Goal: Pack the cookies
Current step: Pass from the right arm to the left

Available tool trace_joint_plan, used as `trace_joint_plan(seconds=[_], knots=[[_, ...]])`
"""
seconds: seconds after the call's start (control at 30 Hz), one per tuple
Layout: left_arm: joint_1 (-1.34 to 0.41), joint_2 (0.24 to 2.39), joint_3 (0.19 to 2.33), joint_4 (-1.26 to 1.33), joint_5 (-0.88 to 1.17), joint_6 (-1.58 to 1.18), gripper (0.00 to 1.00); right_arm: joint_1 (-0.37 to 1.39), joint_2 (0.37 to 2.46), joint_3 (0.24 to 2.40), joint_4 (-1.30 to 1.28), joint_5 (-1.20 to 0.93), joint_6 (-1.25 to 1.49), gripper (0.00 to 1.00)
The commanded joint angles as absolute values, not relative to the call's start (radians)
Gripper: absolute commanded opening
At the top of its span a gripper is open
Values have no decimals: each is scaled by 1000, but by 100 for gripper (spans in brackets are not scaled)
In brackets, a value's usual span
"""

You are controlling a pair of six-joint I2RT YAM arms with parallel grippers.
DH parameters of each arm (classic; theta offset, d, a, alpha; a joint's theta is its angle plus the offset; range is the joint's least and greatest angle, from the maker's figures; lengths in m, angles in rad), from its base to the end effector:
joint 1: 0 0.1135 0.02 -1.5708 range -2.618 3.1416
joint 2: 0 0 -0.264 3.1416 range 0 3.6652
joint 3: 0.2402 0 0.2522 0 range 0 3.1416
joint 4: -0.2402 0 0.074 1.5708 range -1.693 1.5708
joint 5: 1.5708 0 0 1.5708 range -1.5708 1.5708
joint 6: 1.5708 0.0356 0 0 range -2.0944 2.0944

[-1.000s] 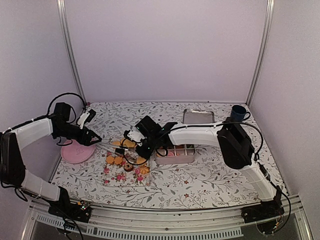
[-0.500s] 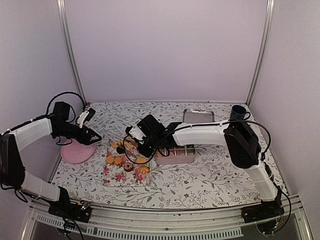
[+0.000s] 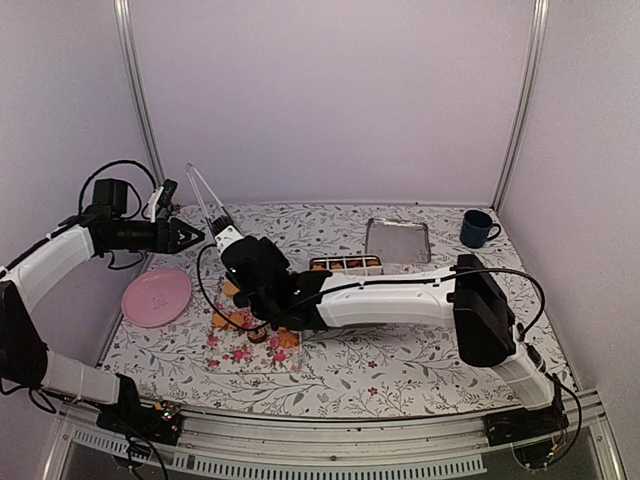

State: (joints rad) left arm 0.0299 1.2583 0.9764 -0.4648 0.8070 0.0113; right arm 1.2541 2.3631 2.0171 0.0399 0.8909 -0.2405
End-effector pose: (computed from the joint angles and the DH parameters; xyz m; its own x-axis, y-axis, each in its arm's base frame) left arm 0.2639 -0.0178 0.2872 -0.6731 -0.0123 -0.7394 0.5168 0.7074 -0.4822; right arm 0.1978 0.5146 0.2432 -0.0038 -0.4926 -0.8703 -0.3783 0.8063 -0.4547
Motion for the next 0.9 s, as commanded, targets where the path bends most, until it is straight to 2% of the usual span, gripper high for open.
trace_joint_plan(seconds=[0.0,0.2,0.43,0.7,0.87], knots=[[1,1236,978,-347,914,-169,74,1270,2446,2104,214,1047,-374,0],[-25,1235,983,-336,893,-196,71,1280,2476,2147,277,1044,-455,0],[-25,1254,960,-319,715,-223,56,1300,2478,2147,336,1040,-475,0],[-30,1281,959,-257,742,-274,52,1321,2484,2151,355,1011,-471,0],[-35,1295,950,-228,748,-303,38,1331,2511,2185,372,1002,-498,0]])
